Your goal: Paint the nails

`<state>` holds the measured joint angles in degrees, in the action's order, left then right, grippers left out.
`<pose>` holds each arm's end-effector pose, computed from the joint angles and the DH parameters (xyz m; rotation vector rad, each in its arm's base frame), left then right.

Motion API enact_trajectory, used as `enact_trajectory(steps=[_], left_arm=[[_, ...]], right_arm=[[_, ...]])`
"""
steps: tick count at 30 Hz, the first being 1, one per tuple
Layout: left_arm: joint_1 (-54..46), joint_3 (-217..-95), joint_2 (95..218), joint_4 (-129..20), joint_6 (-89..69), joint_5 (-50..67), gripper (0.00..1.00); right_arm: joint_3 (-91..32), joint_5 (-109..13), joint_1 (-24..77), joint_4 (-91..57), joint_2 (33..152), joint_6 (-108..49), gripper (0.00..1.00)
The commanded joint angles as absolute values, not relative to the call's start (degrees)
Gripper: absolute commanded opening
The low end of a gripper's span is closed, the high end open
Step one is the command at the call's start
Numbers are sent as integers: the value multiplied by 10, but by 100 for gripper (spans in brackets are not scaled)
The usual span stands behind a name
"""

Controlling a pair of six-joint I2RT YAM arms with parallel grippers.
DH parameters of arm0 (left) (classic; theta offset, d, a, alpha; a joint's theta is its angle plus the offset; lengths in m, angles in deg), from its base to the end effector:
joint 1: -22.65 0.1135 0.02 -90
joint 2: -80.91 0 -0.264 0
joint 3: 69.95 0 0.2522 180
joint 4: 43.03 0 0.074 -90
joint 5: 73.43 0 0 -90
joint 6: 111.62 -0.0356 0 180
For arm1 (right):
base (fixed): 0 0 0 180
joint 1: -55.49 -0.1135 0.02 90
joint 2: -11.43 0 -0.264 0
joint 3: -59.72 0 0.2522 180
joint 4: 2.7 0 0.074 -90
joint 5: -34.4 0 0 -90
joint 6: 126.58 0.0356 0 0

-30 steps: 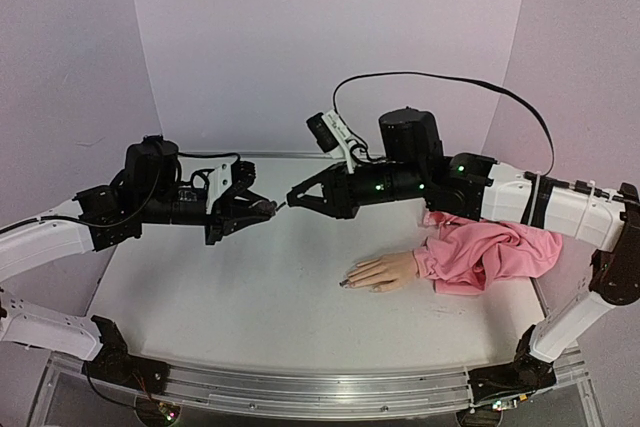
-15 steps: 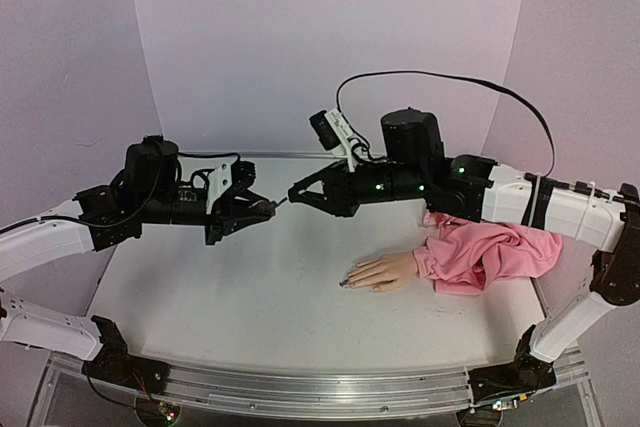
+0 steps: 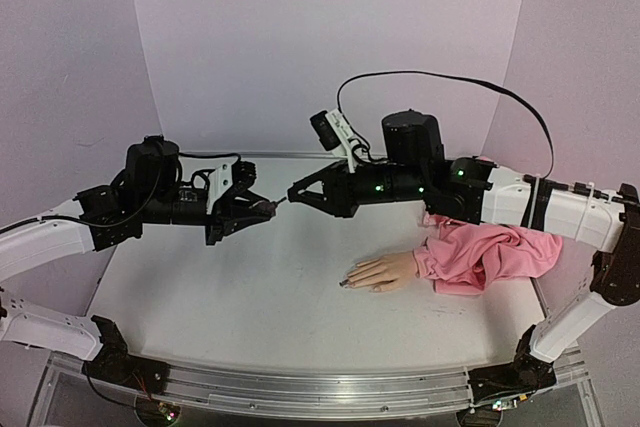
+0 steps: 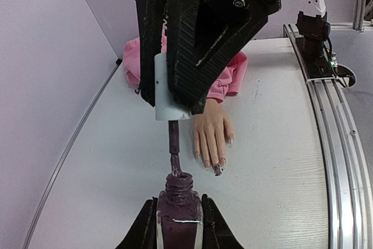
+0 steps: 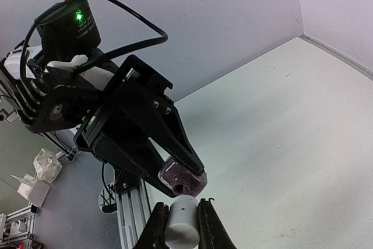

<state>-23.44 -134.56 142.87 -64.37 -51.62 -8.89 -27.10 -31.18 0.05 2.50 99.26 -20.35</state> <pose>0.1612 -0.1895 0.3242 1.4028 1.2967 -0.6111 0.1968 0.3117 0.3806 -0.8944 1.3925 1.2981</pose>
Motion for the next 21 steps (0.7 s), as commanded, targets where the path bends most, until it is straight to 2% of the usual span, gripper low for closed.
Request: enact_trajectory(steps=[1, 21], left_arm=[[-237, -1354, 1428, -627, -512, -101, 0], [-238, -1354, 1424, -627, -509, -105, 0]], right_arm=[[-271, -305, -4, 60, 984, -204, 0], [-287, -285, -10, 76, 1017, -194, 0]])
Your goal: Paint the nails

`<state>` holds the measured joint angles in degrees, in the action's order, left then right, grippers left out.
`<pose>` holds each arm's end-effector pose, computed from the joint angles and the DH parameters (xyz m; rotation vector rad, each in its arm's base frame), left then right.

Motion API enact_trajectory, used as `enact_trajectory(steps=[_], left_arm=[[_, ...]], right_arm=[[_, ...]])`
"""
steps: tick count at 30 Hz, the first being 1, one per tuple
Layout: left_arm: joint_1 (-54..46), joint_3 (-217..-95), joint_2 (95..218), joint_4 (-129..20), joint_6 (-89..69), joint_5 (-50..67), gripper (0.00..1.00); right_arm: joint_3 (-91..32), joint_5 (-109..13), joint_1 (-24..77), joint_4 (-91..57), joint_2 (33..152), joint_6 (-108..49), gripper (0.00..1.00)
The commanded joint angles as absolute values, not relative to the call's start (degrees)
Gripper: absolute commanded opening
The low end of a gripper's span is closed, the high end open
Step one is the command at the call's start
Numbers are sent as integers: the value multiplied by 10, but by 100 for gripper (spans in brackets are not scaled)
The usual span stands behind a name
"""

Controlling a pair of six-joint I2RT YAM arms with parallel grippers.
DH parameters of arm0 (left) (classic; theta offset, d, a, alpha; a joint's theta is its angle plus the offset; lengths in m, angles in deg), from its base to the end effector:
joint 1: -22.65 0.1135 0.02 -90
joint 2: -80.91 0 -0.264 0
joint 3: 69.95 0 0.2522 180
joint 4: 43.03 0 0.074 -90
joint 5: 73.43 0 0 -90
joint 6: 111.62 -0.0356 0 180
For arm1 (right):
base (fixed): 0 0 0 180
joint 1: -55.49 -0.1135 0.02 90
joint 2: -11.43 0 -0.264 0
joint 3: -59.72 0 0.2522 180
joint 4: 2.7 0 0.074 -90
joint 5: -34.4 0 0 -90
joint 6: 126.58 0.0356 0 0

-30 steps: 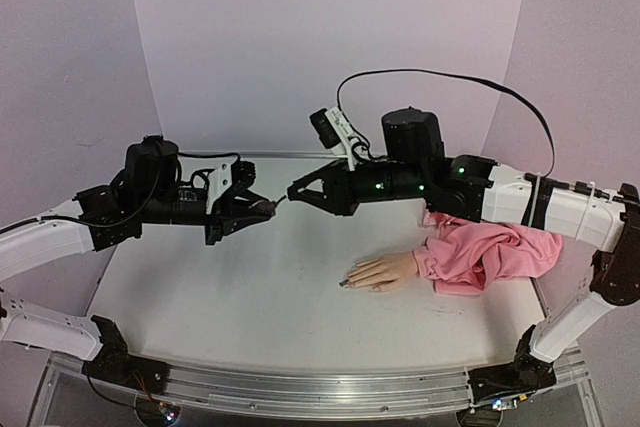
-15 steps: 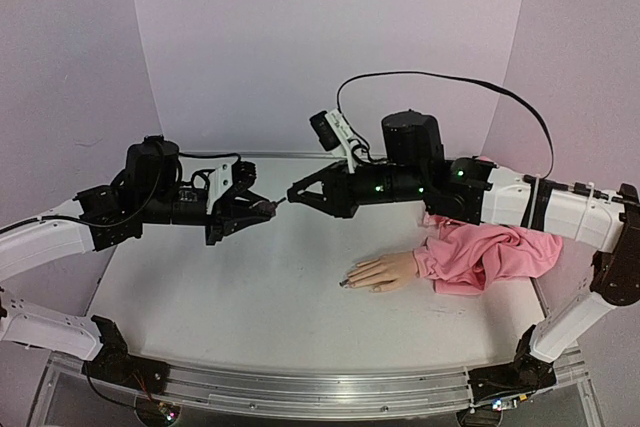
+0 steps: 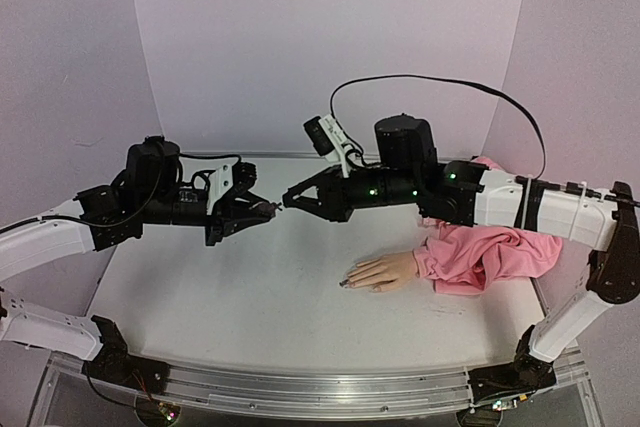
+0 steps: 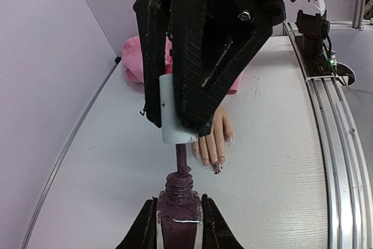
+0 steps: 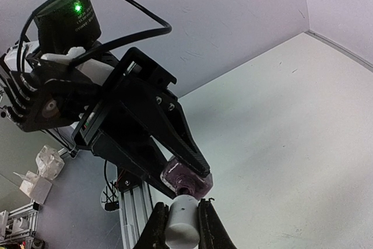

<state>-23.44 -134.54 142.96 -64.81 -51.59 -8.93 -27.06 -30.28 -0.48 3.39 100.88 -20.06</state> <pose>0.1612 -0.1896 0.3229 1.4075 1.3052 -0.6133 0.1975 0.3196 0.3721 -0.9157 1.4027 1.3178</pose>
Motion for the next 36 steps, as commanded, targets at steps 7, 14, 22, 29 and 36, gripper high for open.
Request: enact_trajectory(steps=[7, 14, 22, 29, 36], left_arm=[[-238, -1355, 1425, -627, -508, -108, 0], [-238, -1356, 1421, -627, -506, -109, 0], [-238, -1358, 1414, -626, -497, -145, 0], [-238, -1364, 1400, -621, -468, -231, 0], [-238, -1314, 1363, -512, -420, -90, 0]], right_arm=[[-289, -276, -11, 83, 1018, -190, 0], [-282, -265, -10, 93, 1037, -177, 0], [-288, -215, -7, 95, 1057, -225, 0], [-354, -61, 5, -19, 1131, -406, 0], [-411, -95, 2, 13, 1205, -360, 0]])
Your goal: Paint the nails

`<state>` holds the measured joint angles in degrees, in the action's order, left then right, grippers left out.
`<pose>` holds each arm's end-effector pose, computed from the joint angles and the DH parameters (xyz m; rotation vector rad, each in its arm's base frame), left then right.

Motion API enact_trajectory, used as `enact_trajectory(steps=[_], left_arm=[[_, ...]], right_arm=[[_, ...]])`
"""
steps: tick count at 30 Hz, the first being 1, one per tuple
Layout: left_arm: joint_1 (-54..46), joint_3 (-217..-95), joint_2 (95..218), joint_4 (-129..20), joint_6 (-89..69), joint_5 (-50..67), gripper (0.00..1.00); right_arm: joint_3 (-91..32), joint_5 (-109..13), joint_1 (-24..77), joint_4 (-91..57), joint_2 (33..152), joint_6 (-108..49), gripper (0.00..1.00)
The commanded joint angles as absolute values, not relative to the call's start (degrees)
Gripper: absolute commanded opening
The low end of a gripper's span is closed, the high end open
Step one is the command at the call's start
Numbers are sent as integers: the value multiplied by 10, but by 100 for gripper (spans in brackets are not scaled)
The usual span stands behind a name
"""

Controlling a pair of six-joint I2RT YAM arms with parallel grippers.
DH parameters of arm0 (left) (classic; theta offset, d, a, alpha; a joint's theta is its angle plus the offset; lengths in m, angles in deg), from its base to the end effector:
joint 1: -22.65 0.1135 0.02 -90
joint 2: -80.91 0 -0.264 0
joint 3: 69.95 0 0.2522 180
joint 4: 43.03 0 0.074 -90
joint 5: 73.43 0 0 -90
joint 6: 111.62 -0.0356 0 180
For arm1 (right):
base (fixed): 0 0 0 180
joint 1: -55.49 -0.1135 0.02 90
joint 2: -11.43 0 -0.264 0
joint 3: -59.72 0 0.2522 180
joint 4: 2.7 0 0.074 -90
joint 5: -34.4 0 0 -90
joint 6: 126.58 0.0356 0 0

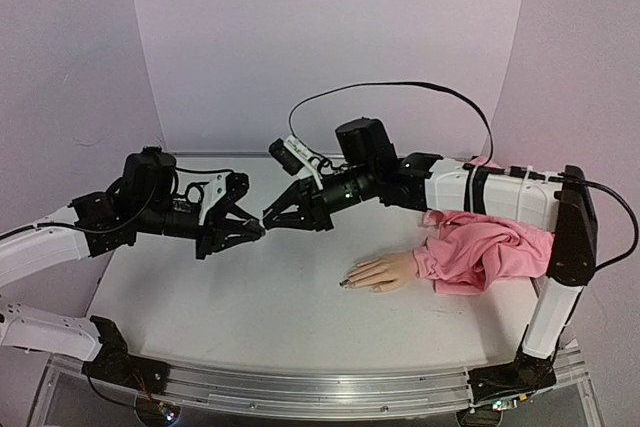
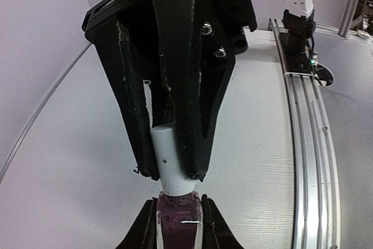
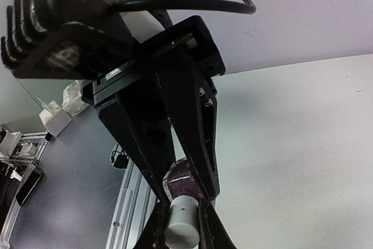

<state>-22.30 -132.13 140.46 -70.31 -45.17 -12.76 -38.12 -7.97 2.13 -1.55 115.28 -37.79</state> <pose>0.1530 -0.1774 0.3089 1.3977 1.4586 -0.7496 0.2365 0.3621 0.3351 -1.3793 1.1842 1.3481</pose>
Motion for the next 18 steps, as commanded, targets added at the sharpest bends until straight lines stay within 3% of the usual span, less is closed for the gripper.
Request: enact_trajectory(steps=[1, 7, 18], left_arm=[[-238, -1303, 1356, -496, -420, -64, 0], [-238, -1267, 1332, -444, -440, 24, 0], [-238, -1243, 1338, -404, -447, 62, 0]], right_arm=[[-416, -118, 0, 30, 1215, -328, 0], [-457, -206, -30, 125, 1277, -168, 0], [-562, -411, -96, 110, 1332, 222, 0]])
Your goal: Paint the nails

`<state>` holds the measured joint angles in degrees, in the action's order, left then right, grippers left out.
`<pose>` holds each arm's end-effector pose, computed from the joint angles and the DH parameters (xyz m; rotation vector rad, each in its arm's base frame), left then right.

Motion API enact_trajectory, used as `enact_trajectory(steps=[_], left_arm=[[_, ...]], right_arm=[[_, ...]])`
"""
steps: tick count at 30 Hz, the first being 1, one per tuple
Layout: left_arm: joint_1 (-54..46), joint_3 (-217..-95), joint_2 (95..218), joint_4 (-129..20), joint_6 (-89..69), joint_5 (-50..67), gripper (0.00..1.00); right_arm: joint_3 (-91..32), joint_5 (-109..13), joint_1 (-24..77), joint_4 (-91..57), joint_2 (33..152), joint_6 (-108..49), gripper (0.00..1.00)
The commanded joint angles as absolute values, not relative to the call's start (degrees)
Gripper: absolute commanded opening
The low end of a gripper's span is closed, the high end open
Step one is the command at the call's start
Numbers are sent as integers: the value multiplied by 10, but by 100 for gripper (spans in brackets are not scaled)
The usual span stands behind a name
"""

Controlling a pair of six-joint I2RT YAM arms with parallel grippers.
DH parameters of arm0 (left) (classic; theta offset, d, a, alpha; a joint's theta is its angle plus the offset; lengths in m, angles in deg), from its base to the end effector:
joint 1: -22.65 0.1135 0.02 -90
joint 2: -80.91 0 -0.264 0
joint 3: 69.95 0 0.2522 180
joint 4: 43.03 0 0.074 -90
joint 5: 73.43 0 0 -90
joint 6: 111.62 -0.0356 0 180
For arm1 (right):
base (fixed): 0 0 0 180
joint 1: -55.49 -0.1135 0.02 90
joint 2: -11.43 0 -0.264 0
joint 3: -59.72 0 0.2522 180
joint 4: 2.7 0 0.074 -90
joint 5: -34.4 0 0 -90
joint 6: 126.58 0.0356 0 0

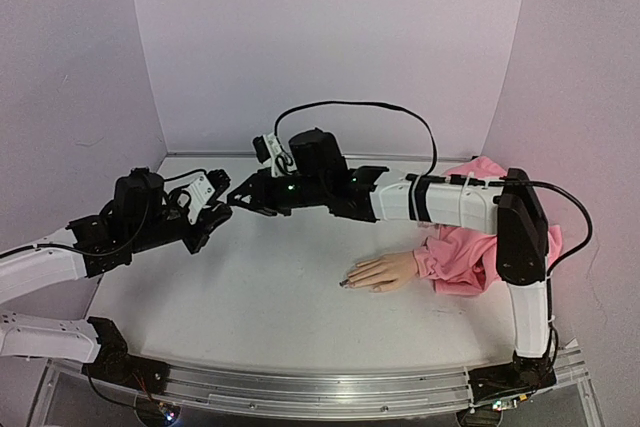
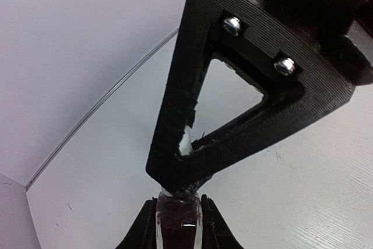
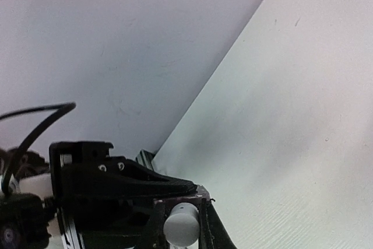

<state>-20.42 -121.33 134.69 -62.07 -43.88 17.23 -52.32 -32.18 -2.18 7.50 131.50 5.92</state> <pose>0.1595 -0.1486 0.2759 1.0470 1.6473 -0.2292 0.2600 0.4373 0.3108 -0.6092 1.6982 1.6396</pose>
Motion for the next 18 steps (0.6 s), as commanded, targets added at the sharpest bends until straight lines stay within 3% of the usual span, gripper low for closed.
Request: enact_trajectory(steps=[1, 5, 9, 11, 18], left_arm=[[-238, -1243, 1340, -404, -447, 62, 0], [-238, -1243, 1347, -405, -444, 71, 0], [-238, -1248, 1356, -406, -440, 89, 0], [-238, -1249, 1361, -408, -439, 106, 0], [-237, -1269, 1390, -436, -418, 123, 0]], right_arm=[[-564, -426, -100, 110, 1327, 231, 0], [-552, -484, -102, 100, 1294, 223, 0], [-503, -519, -97, 97, 1232, 178, 15], [-472, -518, -86, 97, 1197, 150, 28], [-352, -424, -17, 99, 1057, -12, 93]])
